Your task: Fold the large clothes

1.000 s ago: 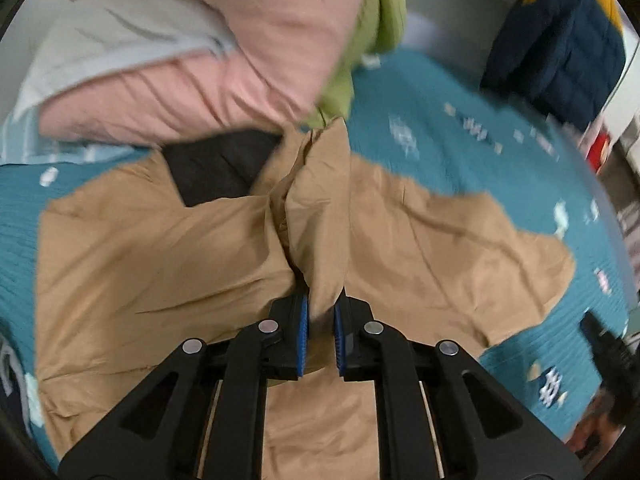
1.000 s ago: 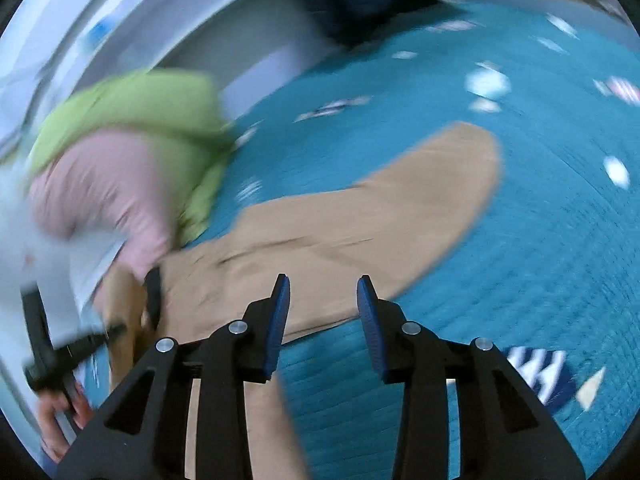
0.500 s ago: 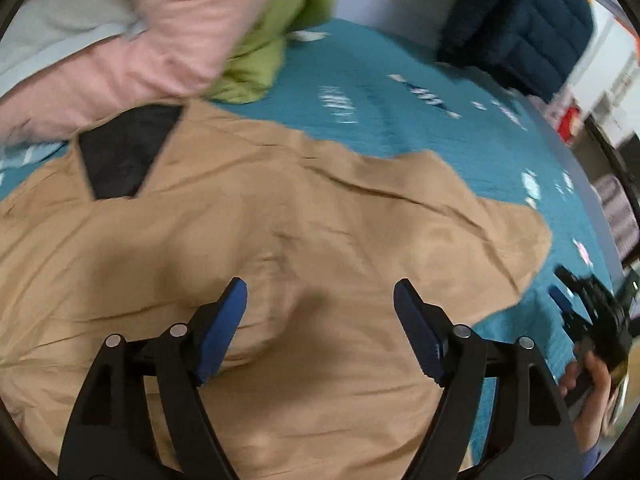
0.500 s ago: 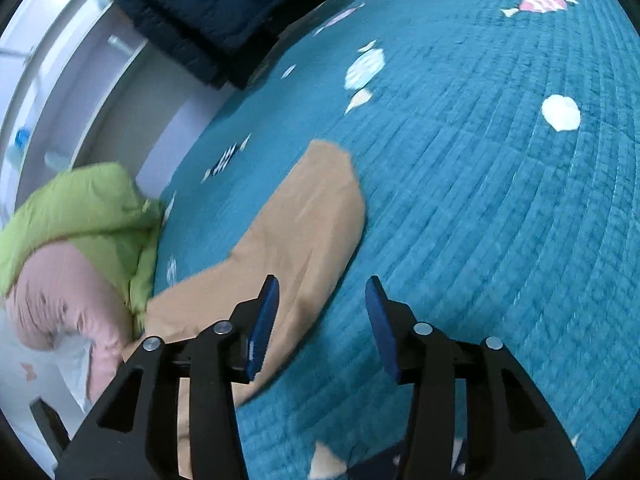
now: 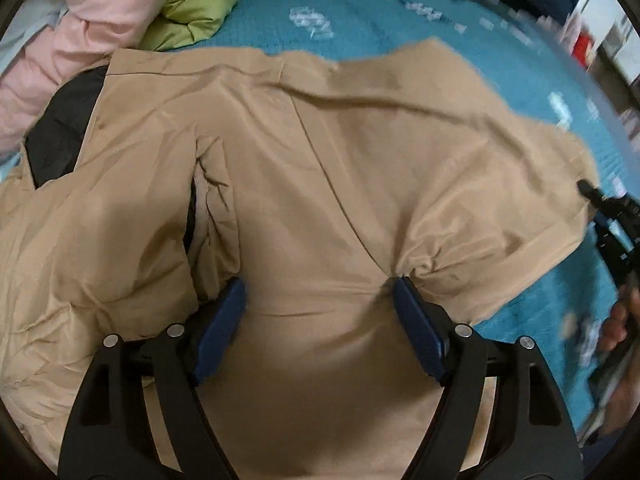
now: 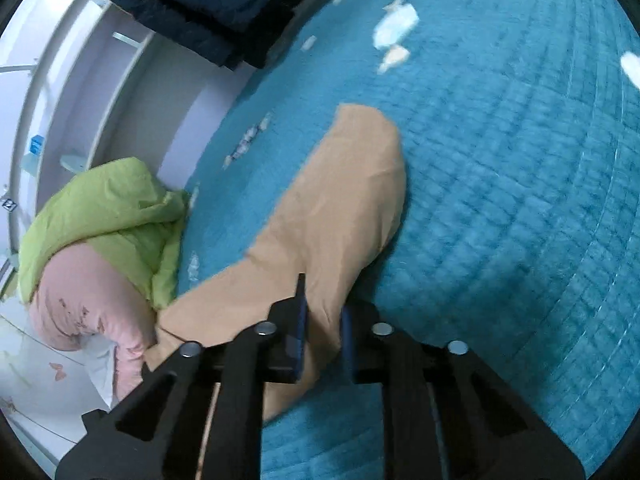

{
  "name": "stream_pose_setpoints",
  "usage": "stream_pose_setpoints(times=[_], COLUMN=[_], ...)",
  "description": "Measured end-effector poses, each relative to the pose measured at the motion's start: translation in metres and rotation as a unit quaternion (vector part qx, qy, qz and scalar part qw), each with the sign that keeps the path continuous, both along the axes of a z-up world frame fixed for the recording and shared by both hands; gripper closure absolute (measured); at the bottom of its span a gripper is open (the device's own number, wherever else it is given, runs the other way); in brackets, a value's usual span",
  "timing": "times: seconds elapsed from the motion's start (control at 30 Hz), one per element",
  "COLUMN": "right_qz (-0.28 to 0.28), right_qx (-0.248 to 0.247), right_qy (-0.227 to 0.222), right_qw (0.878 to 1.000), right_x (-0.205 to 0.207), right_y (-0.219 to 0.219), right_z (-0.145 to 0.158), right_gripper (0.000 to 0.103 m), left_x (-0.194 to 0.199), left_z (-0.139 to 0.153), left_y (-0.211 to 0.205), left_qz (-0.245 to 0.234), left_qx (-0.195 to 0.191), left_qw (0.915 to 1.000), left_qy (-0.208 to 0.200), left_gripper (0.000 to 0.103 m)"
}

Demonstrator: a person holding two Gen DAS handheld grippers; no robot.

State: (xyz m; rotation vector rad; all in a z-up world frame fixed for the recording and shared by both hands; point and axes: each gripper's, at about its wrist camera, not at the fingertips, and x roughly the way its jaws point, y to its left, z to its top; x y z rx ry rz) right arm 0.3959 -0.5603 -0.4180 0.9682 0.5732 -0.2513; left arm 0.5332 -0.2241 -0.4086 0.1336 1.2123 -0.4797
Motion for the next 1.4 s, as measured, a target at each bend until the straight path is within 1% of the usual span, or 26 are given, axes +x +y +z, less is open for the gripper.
stream_pose_setpoints(times=[0.07,0.13,0.2,0.27,0.33,0.4,0.47,0.5,0.57,0.67,0.7,0.73,0.77,0.8,0.87,0.9,0.93,1.0,1.07,1.1,1.17,1.23,1.3,1.33,1.37,1.4], right_qz=[0.009,0.027,0.06,0.108,0.161,0.209,0.271,0.291,0.34,0.42,0.441,0.453,0.468,0.476,0.489,0.496,0.5,0.511,0.523,0.524,0.515,0.476,0.419,0.388,0.358,0.34], right_qx=[-0.047,-0.084,-0.113,-0.132,-0.141,-0.144,-0.157,-0.16,-0.168,-0.183,-0.183,-0.18,-0.17,-0.158,-0.134,-0.124,-0.114,-0.104,-0.113,-0.121,-0.145,-0.171,-0.179,-0.169,-0.15,-0.132], right_qy=[-0.031,-0.063,-0.093,-0.119,-0.14,-0.155,-0.161,-0.16,-0.153,-0.113,-0.102,-0.093,-0.074,-0.062,-0.025,-0.007,0.004,0.007,-0.009,-0.022,-0.037,-0.039,-0.013,0.007,0.021,0.029], right_qw=[0.998,0.994,0.987,0.978,0.967,0.955,0.936,0.93,0.913,0.882,0.873,0.868,0.864,0.863,0.862,0.86,0.859,0.853,0.845,0.843,0.844,0.862,0.89,0.906,0.921,0.931], right_x=[0.001,0.004,0.008,0.019,0.03,0.037,0.048,0.053,0.064,0.075,0.08,0.087,0.093,0.098,0.109,0.112,0.113,0.104,0.098,0.092,0.083,0.081,0.085,0.088,0.09,0.091], right_y=[0.018,0.042,0.075,0.119,0.167,0.21,0.269,0.289,0.337,0.416,0.433,0.443,0.458,0.468,0.481,0.485,0.487,0.487,0.488,0.485,0.475,0.45,0.417,0.394,0.371,0.355], right_z=[0.035,0.067,0.097,0.124,0.143,0.153,0.16,0.159,0.152,0.119,0.106,0.097,0.08,0.069,0.039,0.027,0.021,0.02,0.042,0.052,0.071,0.086,0.086,0.081,0.074,0.069], right_gripper=[0.094,0.094,0.094,0.094,0.094,0.094,0.094,0.093,0.093,0.091,0.091,0.091,0.09,0.089,0.078,0.075,0.069,0.06,0.042,0.041,0.041,0.041,0.041,0.041,0.048,0.054], left_x=[0.002,0.0,-0.004,-0.007,-0.008,-0.006,-0.007,-0.009,-0.015,-0.023,-0.026,-0.03,-0.035,-0.036,-0.038,-0.04,-0.041,-0.046,-0.048,-0.049,-0.047,-0.04,-0.033,-0.029,-0.025,-0.023], left_z=[0.016,0.04,0.061,0.083,0.099,0.114,0.122,0.124,0.126,0.121,0.118,0.114,0.109,0.104,0.097,0.096,0.095,0.097,0.103,0.106,0.111,0.11,0.105,0.1,0.096,0.088], left_y=[0.018,0.045,0.07,0.102,0.129,0.169,0.205,0.226,0.262,0.3,0.311,0.323,0.328,0.333,0.342,0.347,0.349,0.356,0.358,0.357,0.35,0.338,0.321,0.31,0.302,0.29], left_qz=[0.021,0.044,0.063,0.081,0.097,0.125,0.15,0.169,0.199,0.235,0.245,0.251,0.255,0.257,0.261,0.261,0.262,0.262,0.263,0.262,0.258,0.247,0.229,0.218,0.212,0.202], left_qx=[-0.053,-0.106,-0.129,-0.132,-0.126,-0.103,-0.08,-0.067,-0.061,-0.055,-0.053,-0.049,-0.044,-0.04,-0.035,-0.035,-0.037,-0.044,-0.053,-0.062,-0.073,-0.081,-0.086,-0.088,-0.087,-0.088], left_qw=[0.9984,0.9933,0.989,0.9861,0.9844,0.9817,0.9785,0.9759,0.9702,0.9631,0.9612,0.9599,0.9594,0.9594,0.9598,0.96,0.9599,0.9594,0.9578,0.9572,0.9572,0.9602,0.9653,0.9685,0.9705,0.9733], left_qy=[0.001,-0.01,-0.034,-0.06,-0.076,-0.099,-0.117,-0.121,-0.124,-0.119,-0.116,-0.114,-0.113,-0.108,-0.098,-0.094,-0.093,-0.095,-0.103,-0.107,-0.109,-0.102,-0.09,-0.081,-0.076,-0.066], left_gripper=[0.026,0.026,0.025,0.025,0.025,0.025,0.025,0.025,0.025,0.025,0.025,0.025,0.025,0.025,0.025,0.025,0.025,0.025,0.025,0.024,0.022,0.021,0.021,0.021,0.021,0.021])
